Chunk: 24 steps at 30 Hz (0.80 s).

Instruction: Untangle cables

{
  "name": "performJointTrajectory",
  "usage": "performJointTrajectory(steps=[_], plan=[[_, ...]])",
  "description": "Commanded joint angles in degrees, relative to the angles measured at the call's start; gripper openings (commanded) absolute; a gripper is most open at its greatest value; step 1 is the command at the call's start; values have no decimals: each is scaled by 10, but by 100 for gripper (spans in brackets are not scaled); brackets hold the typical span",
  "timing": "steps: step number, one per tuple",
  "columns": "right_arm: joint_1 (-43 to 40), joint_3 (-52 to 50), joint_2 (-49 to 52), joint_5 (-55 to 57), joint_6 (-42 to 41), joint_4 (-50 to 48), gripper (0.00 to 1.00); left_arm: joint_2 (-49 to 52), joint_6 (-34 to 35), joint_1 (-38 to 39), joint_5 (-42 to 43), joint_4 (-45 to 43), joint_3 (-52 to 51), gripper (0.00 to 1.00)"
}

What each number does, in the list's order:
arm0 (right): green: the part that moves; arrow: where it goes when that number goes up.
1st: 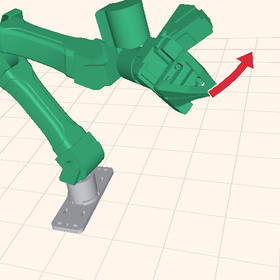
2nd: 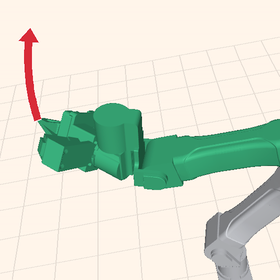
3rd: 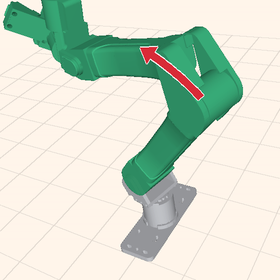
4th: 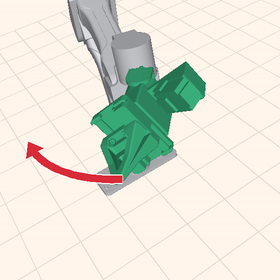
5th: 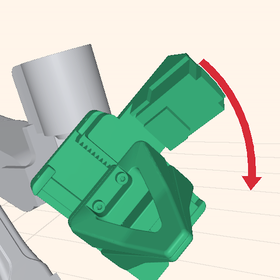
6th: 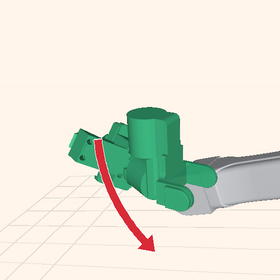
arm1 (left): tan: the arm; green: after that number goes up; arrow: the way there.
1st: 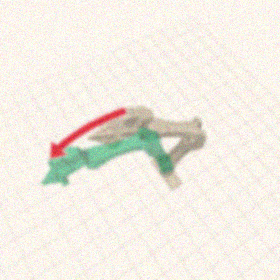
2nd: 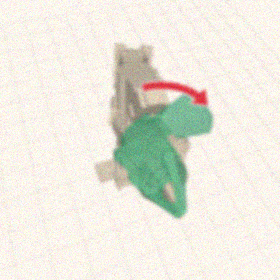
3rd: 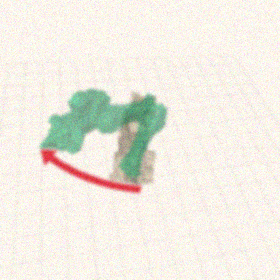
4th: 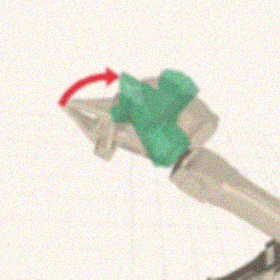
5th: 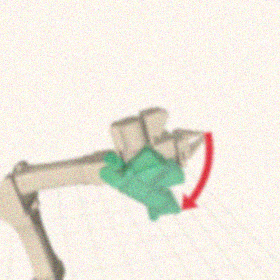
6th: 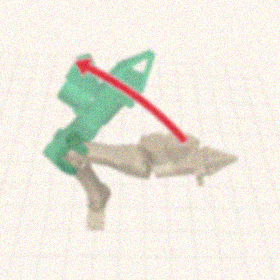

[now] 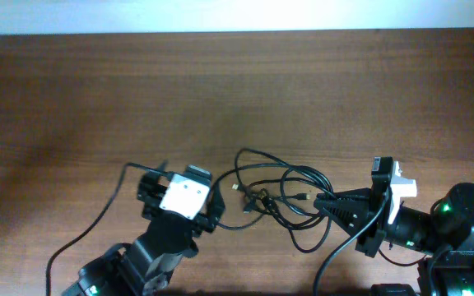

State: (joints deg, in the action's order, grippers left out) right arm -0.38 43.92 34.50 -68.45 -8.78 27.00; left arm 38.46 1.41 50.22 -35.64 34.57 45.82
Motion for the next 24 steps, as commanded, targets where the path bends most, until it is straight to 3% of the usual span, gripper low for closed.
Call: performJointTrajectory(steps=[1, 4, 6, 7, 12, 18, 19, 23, 24], plan=[[0, 5, -2, -3, 6, -2, 4, 7, 26, 0, 216, 25, 1, 99], [0, 5, -2, -3, 7, -2, 4, 6, 40, 0, 246, -34, 1, 99], [0, 5, 0, 20, 11, 6, 4, 4, 39, 0, 367, -123, 4, 99], [0, 5, 4, 20, 11, 6, 4, 4, 40, 0, 384, -146, 4, 99], [0, 5, 6, -61, 24, 6, 4, 23, 59, 0, 371, -224, 4, 99], [0, 5, 6, -141, 56, 6, 4, 55, 58, 0, 475, -314, 4, 100], [0, 5, 6, -141, 56, 6, 4, 55, 58, 0, 504, -323, 4, 95], [0, 5, 6, -141, 56, 6, 4, 54, 58, 0, 584, -320, 4, 39], [0, 5, 6, -141, 56, 6, 4, 54, 58, 0, 589, -322, 4, 33]])
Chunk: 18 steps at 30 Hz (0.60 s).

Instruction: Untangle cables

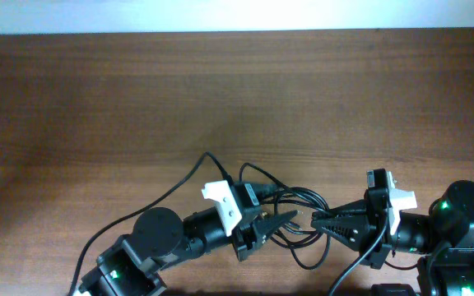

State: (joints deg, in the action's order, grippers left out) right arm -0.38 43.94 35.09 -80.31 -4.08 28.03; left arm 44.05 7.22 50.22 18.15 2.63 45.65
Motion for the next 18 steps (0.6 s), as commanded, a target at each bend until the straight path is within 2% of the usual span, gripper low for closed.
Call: performJointTrajectory(steps=[1, 2, 4, 6, 10, 11, 12, 13, 16, 18], plan=[[0, 5, 0, -23, 9, -4, 4, -3, 0, 0, 59, -3, 6, 20], [0, 5, 0, -22, 9, -4, 4, -4, 0, 0, 73, -3, 6, 15], [0, 5, 0, -22, 9, -4, 4, -7, 0, 0, 76, -5, 6, 10], [0, 5, 0, -19, 9, -4, 4, -26, 0, 0, 80, -5, 6, 0], [0, 3, 2, -16, 9, -4, 5, -65, 0, 0, 91, 0, 6, 0], [0, 3, 2, -12, 9, -4, 30, -65, 0, 0, 90, 0, 6, 0], [0, 3, 2, 5, 9, -4, 74, -65, 0, 0, 89, 0, 6, 0], [0, 3, 2, 39, 9, -4, 90, -65, 1, 0, 84, 1, 6, 0], [0, 3, 2, 102, 14, -24, 94, -64, 50, 0, 15, 48, 6, 0], [0, 3, 2, 101, 61, -64, 91, -63, 64, 0, 7, 69, 6, 0]])
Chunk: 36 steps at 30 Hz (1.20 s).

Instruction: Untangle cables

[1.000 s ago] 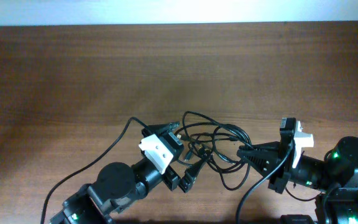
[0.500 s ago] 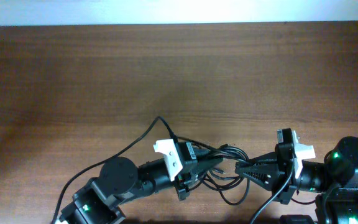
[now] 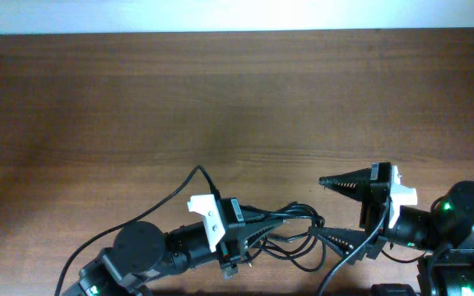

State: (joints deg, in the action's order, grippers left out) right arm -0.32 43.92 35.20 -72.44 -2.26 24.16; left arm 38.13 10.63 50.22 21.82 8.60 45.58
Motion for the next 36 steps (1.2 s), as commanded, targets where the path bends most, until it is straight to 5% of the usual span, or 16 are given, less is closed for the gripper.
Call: performJointTrajectory(steps=[1, 5, 11, 13, 15, 21, 24, 26, 29, 36], plan=[[-1, 3, 0, 22, 78, -39, 86, -4, 66, 0, -62, 24, 7, 0], [0, 3, 0, 22, 186, -39, 66, -4, 127, 0, -66, 24, 7, 0], [0, 3, 1, -11, 186, -38, 46, 11, 132, 0, -61, 9, 7, 0], [0, 3, 1, -21, 186, -38, 31, 26, 136, 0, -60, -3, 7, 0], [0, 3, 1, -21, 185, -34, 4, 40, 136, 0, -60, -24, 7, 0], [-1, 3, 1, -10, 185, -34, 4, 41, 136, 0, -84, -23, 7, 0], [-1, 3, 0, 93, 129, -34, 4, 41, 155, 0, -169, 18, 7, 0], [-1, 3, 0, 189, 88, -34, 4, 41, 162, 0, -183, 26, 7, 12], [-1, 3, 0, 249, 62, -25, 4, 41, 161, 0, -183, 26, 7, 17], [-1, 3, 0, 231, 63, -8, 4, 41, 161, 0, -183, 27, 7, 19]])
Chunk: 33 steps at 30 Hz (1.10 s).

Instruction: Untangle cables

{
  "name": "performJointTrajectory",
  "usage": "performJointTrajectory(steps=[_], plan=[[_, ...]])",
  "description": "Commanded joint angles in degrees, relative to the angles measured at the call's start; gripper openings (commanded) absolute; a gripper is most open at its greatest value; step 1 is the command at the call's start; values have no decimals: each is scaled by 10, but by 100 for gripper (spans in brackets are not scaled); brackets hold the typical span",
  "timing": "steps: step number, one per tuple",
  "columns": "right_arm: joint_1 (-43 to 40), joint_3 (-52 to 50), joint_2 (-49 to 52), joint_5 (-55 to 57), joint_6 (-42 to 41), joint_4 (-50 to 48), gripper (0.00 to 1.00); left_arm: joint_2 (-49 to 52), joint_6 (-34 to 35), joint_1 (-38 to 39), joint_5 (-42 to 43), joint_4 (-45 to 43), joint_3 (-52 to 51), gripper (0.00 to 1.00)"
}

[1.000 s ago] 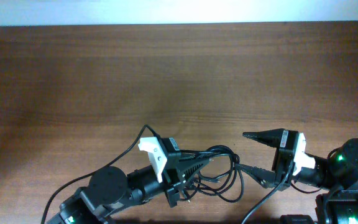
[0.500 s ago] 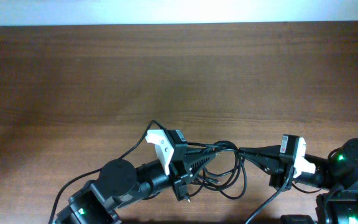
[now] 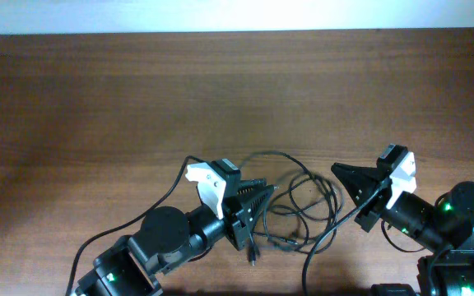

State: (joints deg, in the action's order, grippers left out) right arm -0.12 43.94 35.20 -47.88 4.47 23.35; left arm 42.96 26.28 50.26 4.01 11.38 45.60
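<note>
Several thin black cables (image 3: 303,205) lie looped over one another on the brown table (image 3: 220,90) at the front middle. My left gripper (image 3: 262,200) points right into the left side of the loops, and its fingers look shut on a cable strand. A cable end with a plug (image 3: 253,256) lies just below this gripper. My right gripper (image 3: 340,171) sits at the right edge of the tangle, tip pointing up-left and apart from the nearest loop. Its fingers overlap in this view, so no gap can be made out.
Each arm trails its own black lead: the left lead (image 3: 130,218) runs toward the front left, the right lead (image 3: 323,242) toward the front. The arm bases fill the front corners. A white wall strip (image 3: 237,15) borders the table's far edge.
The left gripper has moved up and back a little, and the loops now lie more spread out. The right gripper, then wide open, has turned and no longer shows a gap.
First the left gripper stood left of the tangle and the right gripper pointed into its right side. Then both tips met in the cables. Then the left gripper was lower among the bunched cables with the right wide open. Now the loops lie wider.
</note>
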Motion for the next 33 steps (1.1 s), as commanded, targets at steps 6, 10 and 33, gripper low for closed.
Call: performJointTrajectory(steps=[6, 10, 33], plan=[[-3, 3, 3, 100, -5, 84, 23, -7, 5, -1, -74, 63, 6, 22], [-3, 3, 57, 226, -5, 169, 44, -7, 5, -1, -170, 146, 6, 72], [-2, 3, 544, 274, 179, 123, 64, 31, 5, -1, -220, 217, 6, 99]])
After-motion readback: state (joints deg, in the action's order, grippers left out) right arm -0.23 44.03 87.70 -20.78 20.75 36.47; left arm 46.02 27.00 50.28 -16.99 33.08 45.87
